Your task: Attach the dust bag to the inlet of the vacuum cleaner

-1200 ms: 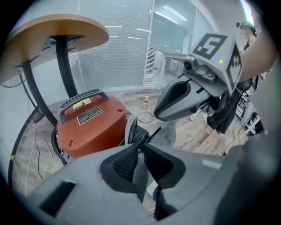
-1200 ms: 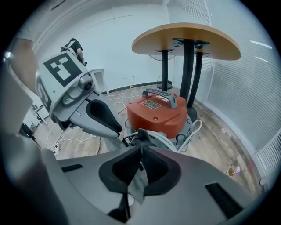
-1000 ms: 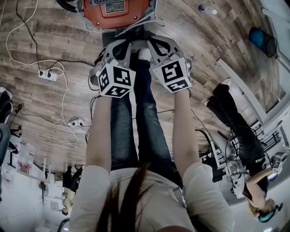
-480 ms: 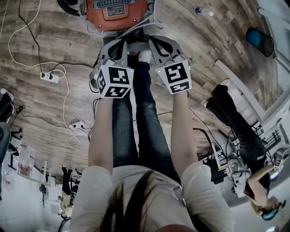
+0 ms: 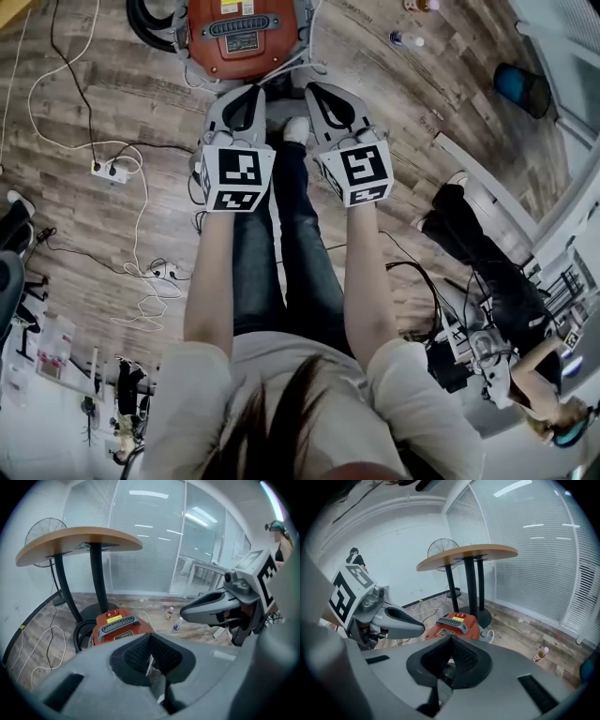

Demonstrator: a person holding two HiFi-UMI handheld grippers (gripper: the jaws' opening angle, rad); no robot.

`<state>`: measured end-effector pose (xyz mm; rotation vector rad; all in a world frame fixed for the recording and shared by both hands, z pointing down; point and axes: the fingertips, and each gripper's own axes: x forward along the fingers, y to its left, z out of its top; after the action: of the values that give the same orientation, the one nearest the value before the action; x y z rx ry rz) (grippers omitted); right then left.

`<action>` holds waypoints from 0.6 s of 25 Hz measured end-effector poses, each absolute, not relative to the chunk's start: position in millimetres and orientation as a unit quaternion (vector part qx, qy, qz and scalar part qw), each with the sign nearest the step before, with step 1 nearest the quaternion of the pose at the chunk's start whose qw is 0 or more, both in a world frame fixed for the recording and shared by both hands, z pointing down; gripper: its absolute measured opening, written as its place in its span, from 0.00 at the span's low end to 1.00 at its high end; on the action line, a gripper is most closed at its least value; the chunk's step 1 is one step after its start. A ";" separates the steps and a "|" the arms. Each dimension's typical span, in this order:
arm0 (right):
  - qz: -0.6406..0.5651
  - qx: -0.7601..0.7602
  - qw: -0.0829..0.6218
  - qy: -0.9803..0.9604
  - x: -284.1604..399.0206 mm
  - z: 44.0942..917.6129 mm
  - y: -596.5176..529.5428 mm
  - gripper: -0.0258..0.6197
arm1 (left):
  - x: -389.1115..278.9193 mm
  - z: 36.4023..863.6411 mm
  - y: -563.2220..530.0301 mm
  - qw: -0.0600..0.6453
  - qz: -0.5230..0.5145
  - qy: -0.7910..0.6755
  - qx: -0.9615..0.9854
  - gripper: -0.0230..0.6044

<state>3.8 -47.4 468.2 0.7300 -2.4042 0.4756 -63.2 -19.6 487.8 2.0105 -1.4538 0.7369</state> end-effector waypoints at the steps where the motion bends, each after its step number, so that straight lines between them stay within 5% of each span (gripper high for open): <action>1: 0.180 0.281 0.280 -0.900 2.9 460.1 -49.4 0.04 | -62.7 478.4 -22.3 0.268 0.267 -0.540 0.752 0.06; 15: 0.175 0.335 0.172 -0.910 -4.2 320.5 -70.5 0.04 | -79.3 329.1 -58.0 0.201 0.165 -0.591 0.763 0.06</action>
<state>-4.2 -70.5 320.5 0.9515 -2.5809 0.4952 -79.3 -58.0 329.1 2.1331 -1.6520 0.4604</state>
